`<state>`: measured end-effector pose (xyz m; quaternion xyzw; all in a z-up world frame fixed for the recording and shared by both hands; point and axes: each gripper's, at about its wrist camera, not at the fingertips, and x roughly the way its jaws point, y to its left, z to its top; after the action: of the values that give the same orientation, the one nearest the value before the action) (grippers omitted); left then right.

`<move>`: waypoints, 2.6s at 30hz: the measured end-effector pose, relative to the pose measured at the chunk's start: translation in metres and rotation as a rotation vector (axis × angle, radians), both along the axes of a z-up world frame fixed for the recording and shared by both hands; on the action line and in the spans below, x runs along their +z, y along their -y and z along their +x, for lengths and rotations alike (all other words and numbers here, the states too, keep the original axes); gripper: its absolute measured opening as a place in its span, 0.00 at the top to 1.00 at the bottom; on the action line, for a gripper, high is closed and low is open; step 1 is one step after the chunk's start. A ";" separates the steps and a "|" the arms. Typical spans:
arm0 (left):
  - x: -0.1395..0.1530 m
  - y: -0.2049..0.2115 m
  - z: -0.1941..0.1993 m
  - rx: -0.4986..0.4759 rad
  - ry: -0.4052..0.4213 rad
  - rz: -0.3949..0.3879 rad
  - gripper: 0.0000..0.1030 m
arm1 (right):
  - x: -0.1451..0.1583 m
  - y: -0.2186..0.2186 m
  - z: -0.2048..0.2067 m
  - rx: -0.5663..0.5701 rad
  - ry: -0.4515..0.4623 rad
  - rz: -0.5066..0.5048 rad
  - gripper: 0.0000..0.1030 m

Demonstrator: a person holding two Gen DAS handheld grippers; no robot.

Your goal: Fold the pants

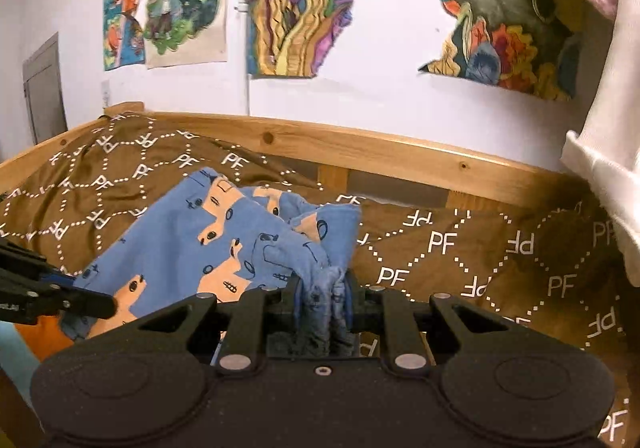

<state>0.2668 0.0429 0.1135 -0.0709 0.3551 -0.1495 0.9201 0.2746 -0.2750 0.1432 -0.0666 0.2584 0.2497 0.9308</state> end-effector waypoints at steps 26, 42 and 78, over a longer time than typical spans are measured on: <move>-0.073 -0.006 0.031 0.036 -0.122 0.031 0.79 | -0.061 -0.010 0.050 -0.059 -0.146 -0.076 0.67; -0.082 -0.004 0.021 0.057 -0.144 0.086 0.43 | -0.077 0.000 -0.002 -0.104 -0.101 -0.229 0.18; -0.051 -0.015 -0.096 0.205 0.098 0.086 0.00 | -0.064 0.030 -0.152 -0.198 -0.063 0.085 0.01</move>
<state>0.1713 0.0577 0.0622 -0.0599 0.3068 -0.0424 0.9489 0.1231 -0.3049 0.0790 0.0065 0.2822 0.1691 0.9443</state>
